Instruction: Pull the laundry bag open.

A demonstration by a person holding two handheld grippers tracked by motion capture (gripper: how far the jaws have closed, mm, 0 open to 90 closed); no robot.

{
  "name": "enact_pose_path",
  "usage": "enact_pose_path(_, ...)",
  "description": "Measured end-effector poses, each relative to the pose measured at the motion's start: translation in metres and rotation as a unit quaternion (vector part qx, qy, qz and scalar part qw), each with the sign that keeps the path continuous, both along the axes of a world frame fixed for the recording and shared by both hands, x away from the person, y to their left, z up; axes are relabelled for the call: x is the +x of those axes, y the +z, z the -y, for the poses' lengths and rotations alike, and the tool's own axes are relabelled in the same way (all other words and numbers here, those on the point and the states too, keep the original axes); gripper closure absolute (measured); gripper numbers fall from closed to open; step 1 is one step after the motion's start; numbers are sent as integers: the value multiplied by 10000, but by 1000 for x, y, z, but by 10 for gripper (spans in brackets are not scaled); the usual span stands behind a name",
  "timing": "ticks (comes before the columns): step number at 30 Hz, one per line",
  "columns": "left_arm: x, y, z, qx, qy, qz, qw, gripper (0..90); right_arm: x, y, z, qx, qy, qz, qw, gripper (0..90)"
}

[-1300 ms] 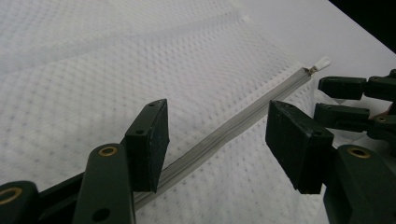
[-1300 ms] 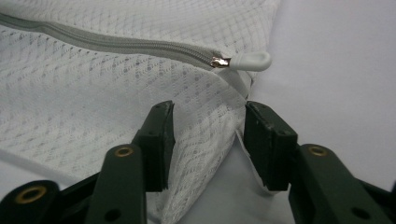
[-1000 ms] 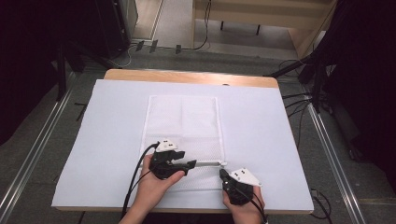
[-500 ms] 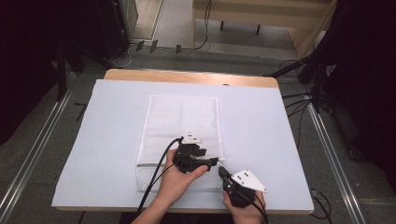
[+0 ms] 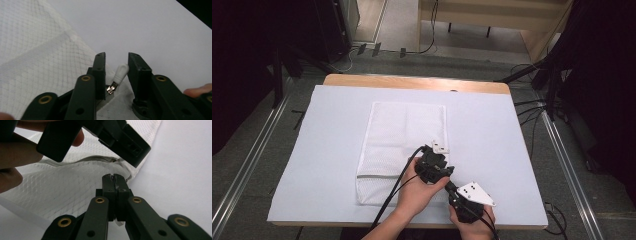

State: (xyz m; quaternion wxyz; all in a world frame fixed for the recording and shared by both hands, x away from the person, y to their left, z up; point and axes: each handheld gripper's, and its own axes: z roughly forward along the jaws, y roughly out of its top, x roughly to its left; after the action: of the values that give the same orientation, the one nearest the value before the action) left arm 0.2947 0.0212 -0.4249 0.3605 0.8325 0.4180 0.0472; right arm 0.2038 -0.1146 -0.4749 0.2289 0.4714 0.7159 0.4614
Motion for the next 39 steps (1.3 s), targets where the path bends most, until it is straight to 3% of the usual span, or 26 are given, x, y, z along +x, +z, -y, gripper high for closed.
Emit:
enact_pose_path(3,1,0,-4,-62,-55,-91,9999,791,0,1,1,20,1,-21,10000,900)
enact_pose_path(5,1,3,-11,-223,-45,-129,9997,811,0,1,1,-1,11,-15,10000,900)
enact_pose_path(13,1,5,-30,-451,-24,-286,9986,822,2,1,3,-24,-50,0,10000,900)
enact_pose_path(15,0,2,-35,-589,-21,-393,9975,832,2,1,3,-40,-52,23,10000,900)
enact_pose_path(25,1,0,-42,-827,-86,-558,9950,878,1,1,2,-85,-47,33,9999,900)
enact_pose_path(29,1,-1,-47,-826,-121,-557,9949,881,1,2,4,-26,-64,53,10000,900)
enact_pose_path(34,-2,-3,-49,-699,-143,-407,9966,882,2,3,5,18,-64,43,10000,900)
enact_pose_path(35,-4,-4,-49,-577,-119,-294,9978,882,0,4,5,-54,-136,97,9998,900)
enact_pose_path(39,-5,-5,-51,-556,-125,-265,9980,882,-1,7,6,-63,-172,152,9997,900)
